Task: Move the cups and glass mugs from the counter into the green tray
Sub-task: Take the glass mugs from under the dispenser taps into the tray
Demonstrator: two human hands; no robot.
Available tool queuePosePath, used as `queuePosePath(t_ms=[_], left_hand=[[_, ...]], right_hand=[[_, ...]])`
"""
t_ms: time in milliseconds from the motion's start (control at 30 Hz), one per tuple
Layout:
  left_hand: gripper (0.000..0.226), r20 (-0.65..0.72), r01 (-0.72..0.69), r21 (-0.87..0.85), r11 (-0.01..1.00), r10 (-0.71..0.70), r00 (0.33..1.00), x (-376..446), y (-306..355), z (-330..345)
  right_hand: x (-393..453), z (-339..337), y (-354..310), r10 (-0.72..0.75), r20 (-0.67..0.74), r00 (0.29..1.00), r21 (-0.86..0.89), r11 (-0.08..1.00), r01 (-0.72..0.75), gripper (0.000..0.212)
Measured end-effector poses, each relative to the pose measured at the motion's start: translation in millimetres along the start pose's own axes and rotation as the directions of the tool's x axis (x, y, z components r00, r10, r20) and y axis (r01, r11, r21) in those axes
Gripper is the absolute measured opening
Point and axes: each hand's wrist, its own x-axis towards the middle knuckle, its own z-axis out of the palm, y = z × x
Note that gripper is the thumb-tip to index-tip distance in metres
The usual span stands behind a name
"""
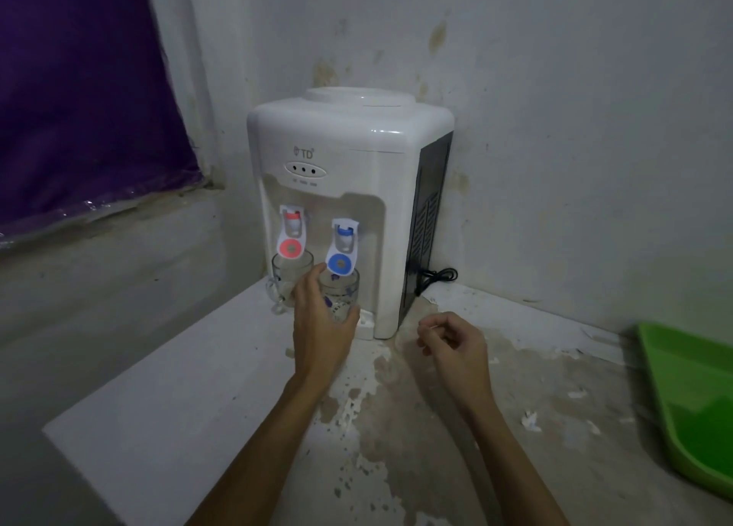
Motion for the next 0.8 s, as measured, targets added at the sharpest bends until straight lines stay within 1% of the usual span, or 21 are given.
queuePosePath(t_ms=[267,400,533,667,800], left_hand=[[0.08,0.023,0.062,-0.023,0.998,-0.062,0.998,3.0,5.7,5.3],[0.075,0.011,0.044,-0.007,0.999,-0.044,0.999,5.1,3.8,4.9],[0.081,-0.006,0.049,0.025,0.998,-0.049,0.999,-2.2,5.3,1.8],[0.09,-0.008,0.051,0.005,0.999,-0.051,0.999,-15.4,8.5,-4.8],[0.089,0.038,0.041,0.006,0.999,-0.042,0.998,-30.7,19.0,-12.6]], right_hand=[[0.9,-8.7,-6.1,-0.014,0.002,1.0,0.03,0.999,0.014,0.016],[1.2,-14.8,-9.9,-0.026,0.0,1.0,0.026,0.999,0.026,0.018],[1.2,-22.3,-12.1,-0.03,0.001,1.0,0.014,0.999,0.03,0.019],[1.1,-29.5,-11.7,-0.022,-0.004,1.0,0.033,0.999,0.022,0.02],[0.7,-34.1,-12.7,-0.025,0.009,1.0,0.017,1.0,0.025,0.018]])
